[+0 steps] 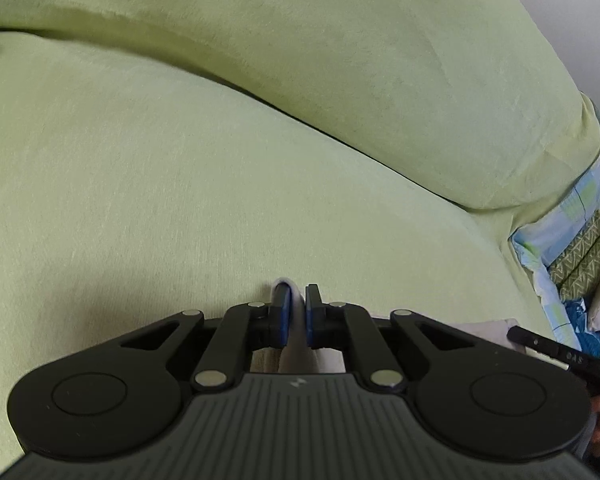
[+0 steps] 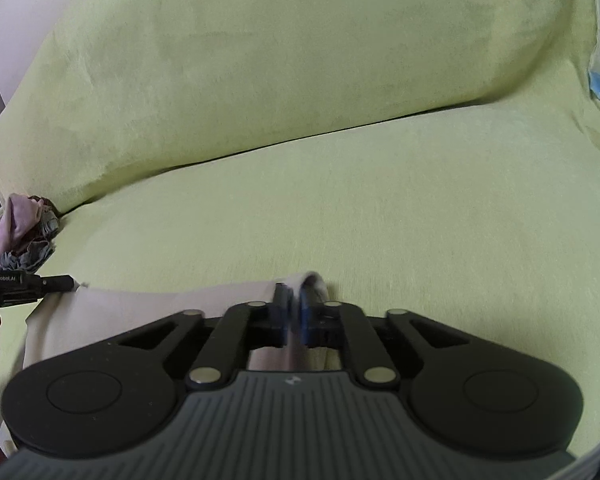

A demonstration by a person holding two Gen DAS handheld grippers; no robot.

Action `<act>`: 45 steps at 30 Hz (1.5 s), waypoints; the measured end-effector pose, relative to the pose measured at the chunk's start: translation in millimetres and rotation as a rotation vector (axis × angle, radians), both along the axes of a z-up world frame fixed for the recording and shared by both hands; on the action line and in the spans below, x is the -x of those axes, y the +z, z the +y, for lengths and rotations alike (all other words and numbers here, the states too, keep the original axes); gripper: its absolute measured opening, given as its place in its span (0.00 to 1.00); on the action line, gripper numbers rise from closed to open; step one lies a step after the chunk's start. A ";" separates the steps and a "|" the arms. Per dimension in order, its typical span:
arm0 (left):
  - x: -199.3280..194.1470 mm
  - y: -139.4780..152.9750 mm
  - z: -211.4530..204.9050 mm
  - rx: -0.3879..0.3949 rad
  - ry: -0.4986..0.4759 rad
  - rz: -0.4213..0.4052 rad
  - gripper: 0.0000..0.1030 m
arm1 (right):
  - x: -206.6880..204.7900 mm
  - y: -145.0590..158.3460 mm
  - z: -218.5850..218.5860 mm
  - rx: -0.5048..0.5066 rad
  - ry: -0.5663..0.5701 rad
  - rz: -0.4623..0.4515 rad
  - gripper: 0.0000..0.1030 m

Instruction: Fold clothes

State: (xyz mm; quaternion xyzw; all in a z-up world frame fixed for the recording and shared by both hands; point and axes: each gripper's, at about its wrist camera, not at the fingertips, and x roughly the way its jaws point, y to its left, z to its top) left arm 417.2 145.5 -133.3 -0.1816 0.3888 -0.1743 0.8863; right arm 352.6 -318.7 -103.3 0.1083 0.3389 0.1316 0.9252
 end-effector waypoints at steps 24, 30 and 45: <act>194.8 -4.8 -57.3 -0.478 -0.029 0.000 0.57 | 213.9 5.8 213.0 0.224 0.623 -0.254 0.01; 218.0 -9.6 -40.8 -0.452 0.025 0.029 0.57 | 210.4 -20.3 234.5 0.320 0.688 -0.196 0.01; 231.6 2.4 -39.5 -0.388 0.037 -0.009 0.57 | 226.1 -10.6 214.5 0.308 0.649 -0.186 0.04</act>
